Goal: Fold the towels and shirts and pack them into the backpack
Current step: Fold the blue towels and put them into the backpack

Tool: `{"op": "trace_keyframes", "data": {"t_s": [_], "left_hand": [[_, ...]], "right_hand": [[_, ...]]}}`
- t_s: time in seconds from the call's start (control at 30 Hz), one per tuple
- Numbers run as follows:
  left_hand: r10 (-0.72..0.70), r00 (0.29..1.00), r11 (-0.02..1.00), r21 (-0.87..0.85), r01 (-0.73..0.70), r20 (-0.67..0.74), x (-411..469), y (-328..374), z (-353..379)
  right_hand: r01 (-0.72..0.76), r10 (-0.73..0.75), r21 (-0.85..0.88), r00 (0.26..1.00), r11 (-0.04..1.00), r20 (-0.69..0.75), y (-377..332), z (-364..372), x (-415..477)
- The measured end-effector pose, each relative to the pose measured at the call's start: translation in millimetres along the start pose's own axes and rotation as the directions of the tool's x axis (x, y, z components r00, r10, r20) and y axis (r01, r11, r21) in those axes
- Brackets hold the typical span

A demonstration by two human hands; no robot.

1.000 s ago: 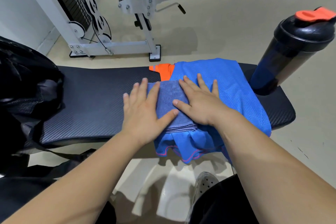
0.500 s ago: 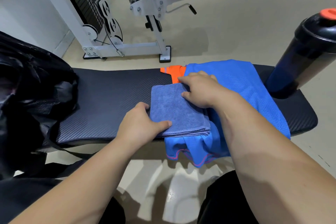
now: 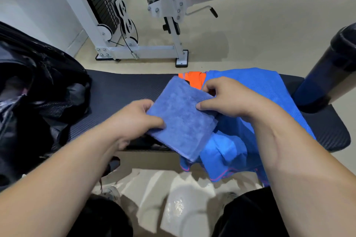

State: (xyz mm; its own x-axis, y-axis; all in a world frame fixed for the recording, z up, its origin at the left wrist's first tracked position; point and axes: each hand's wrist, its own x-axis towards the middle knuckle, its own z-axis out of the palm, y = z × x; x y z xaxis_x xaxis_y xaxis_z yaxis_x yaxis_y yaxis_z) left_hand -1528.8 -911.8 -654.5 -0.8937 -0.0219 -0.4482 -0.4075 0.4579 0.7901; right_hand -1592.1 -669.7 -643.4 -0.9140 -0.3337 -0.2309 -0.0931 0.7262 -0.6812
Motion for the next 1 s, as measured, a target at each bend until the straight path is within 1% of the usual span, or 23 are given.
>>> {"op": "trace_keyframes", "data": {"t_s": [0.07,0.1,0.17,0.2,0.23,0.27,0.3,0.33,0.37,0.4,0.43,0.47,0.53,0.6,0.63,0.67,0.7,0.77,0.83,0.9,1.0], "left_hand": [[-0.01,0.999,0.986,-0.168,0.018,0.047,5.6,5.3,-25.0],[-0.019,0.999,0.974,-0.226,0.029,0.047,10.6,6.6,-35.6],[-0.023,0.999,0.948,-0.319,0.013,-0.029,24.3,7.6,-51.9],[-0.02,0.995,0.942,-0.336,-0.015,-0.101,32.1,6.9,-57.0],[-0.007,0.984,0.951,-0.306,-0.049,-0.177,39.5,5.5,-59.9],[0.02,0.97,0.972,-0.221,-0.075,-0.241,47.4,1.4,-61.8],[0.06,0.96,0.994,-0.076,-0.084,-0.275,54.5,-3.9,-63.0],[0.102,0.958,0.99,0.119,-0.072,-0.267,60.4,-10.7,-64.6],[0.133,0.963,0.946,0.32,-0.053,-0.234,63.8,-17.0,-66.1],[0.161,0.967,0.878,0.477,-0.05,-0.196,66.3,-22.8,-67.8],[0.199,0.967,0.82,0.567,-0.075,-0.16,68.9,-27.7,-69.9],[0.248,0.96,0.782,0.612,-0.118,-0.131,71.1,-31.3,-71.9],[0.353,0.934,0.735,0.635,-0.237,-0.059,73.5,-36.4,-76.0],[0.42,0.907,0.706,0.619,-0.344,0.025,75.9,-41.9,-79.1],[0.434,0.899,0.701,0.602,-0.382,0.065,76.7,-42.9,-79.0],[0.441,0.892,0.697,0.587,-0.412,0.103,78.1,-42.9,-78.0],[0.444,0.886,0.685,0.585,-0.434,0.138,81.2,-43.0,-77.2],[0.434,0.879,0.65,0.607,-0.456,0.197,87.6,-40.2,-76.5],[0.414,0.881,0.648,0.606,-0.461,0.227,92.8,-35.7,-79.1],[0.398,0.885,0.666,0.587,-0.46,0.241,94.3,-31.5,-83.6],[0.356,0.895,0.658,0.607,-0.445,0.27,90.0,-26.6,-85.3]], "right_hand": [[-0.005,0.007,0.295,1.0,0.956,-0.005,-9.4,5.9,-5.2],[-0.018,0.02,0.379,1.0,0.925,-0.003,-13.8,10.9,-6.8],[-0.033,0.032,0.438,0.999,0.898,0.008,-21.5,24.3,-8.9],[-0.031,0.023,0.442,0.999,0.897,0.024,-25.5,32.3,-9.7],[-0.031,0.011,0.423,0.999,0.906,0.05,-27.4,41.0,-9.7],[-0.025,0.0,0.341,0.997,0.94,0.073,-26.4,49.4,-7.4],[-0.008,-0.008,0.182,0.996,0.983,0.087,-24.5,56.4,-4.5],[0.011,-0.011,0.0,0.997,1.0,0.079,-21.8,62.1,-0.9],[0.023,-0.019,-0.139,0.999,0.99,0.036,-19.3,66.2,3.3],[0.028,-0.037,-0.196,0.999,0.98,-0.038,-17.9,67.9,8.1],[0.034,-0.058,-0.188,0.991,0.981,-0.122,-18.0,68.5,12.8],[0.052,-0.085,-0.16,0.975,0.986,-0.206,-18.2,68.9,18.2],[0.084,-0.108,-0.086,0.939,0.993,-0.326,-21.2,70.5,30.7],[0.101,-0.109,-0.041,0.915,0.994,-0.388,-27.7,72.9,42.5],[0.115,-0.128,-0.055,0.909,0.992,-0.396,-31.0,74.4,47.2],[0.123,-0.151,-0.098,0.914,0.988,-0.376,-33.8,76.4,51.1],[0.107,-0.153,-0.161,0.937,0.981,-0.314,-36.6,78.2,54.2],[0.041,-0.088,-0.322,0.987,0.946,-0.132,-42.3,79.4,58.5],[0.016,-0.021,-0.434,1.0,0.901,-0.007,-46.1,76.4,61.4],[0.042,-0.005,-0.425,0.996,0.904,0.087,-46.4,69.4,62.4],[0.131,-0.045,-0.47,0.981,0.873,0.189,-46.3,63.1,59.7]]}}
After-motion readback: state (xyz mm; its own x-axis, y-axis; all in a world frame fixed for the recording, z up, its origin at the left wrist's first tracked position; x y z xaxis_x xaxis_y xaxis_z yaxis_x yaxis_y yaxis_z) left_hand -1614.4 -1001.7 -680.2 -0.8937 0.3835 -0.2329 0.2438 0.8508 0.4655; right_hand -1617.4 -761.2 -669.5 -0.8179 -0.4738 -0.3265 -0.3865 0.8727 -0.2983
